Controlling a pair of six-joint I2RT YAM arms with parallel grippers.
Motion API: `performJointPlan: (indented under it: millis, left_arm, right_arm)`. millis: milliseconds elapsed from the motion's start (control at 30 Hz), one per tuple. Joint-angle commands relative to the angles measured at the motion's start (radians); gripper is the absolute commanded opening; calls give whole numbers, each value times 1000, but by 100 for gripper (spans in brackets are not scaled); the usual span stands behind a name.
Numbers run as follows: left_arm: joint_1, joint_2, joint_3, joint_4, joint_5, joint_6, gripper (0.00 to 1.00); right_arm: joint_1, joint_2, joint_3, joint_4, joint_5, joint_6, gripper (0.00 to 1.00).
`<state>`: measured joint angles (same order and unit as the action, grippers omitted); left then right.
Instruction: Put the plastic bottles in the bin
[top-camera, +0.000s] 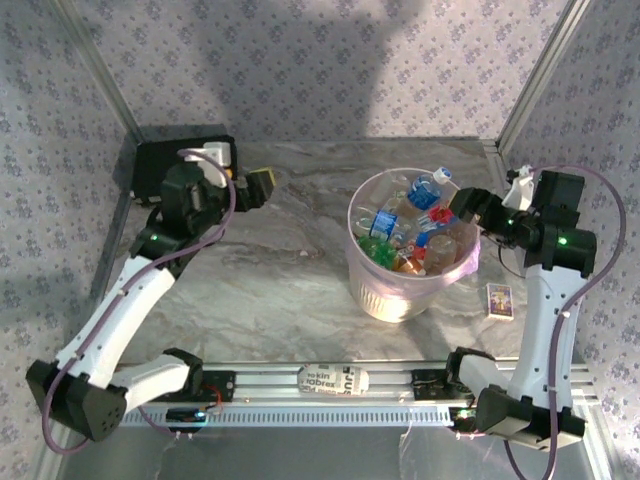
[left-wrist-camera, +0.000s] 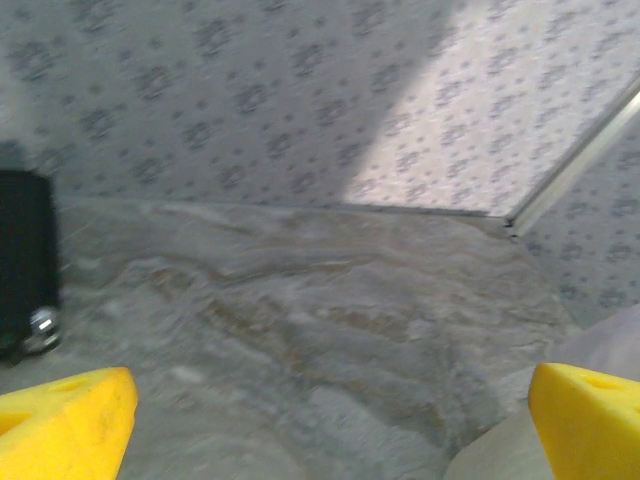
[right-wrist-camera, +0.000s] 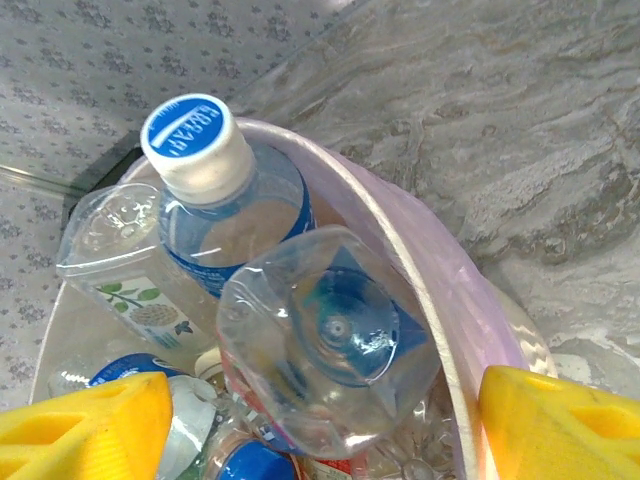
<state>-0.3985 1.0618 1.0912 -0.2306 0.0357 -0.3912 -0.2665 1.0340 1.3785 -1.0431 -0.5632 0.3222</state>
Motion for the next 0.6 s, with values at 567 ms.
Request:
performJointPlan:
  millis: [567]
  left_arm:
    - [220,-198,-198,-234,-6,-21,100]
  right_arm:
    - [483,126,-63,272,175,225,82]
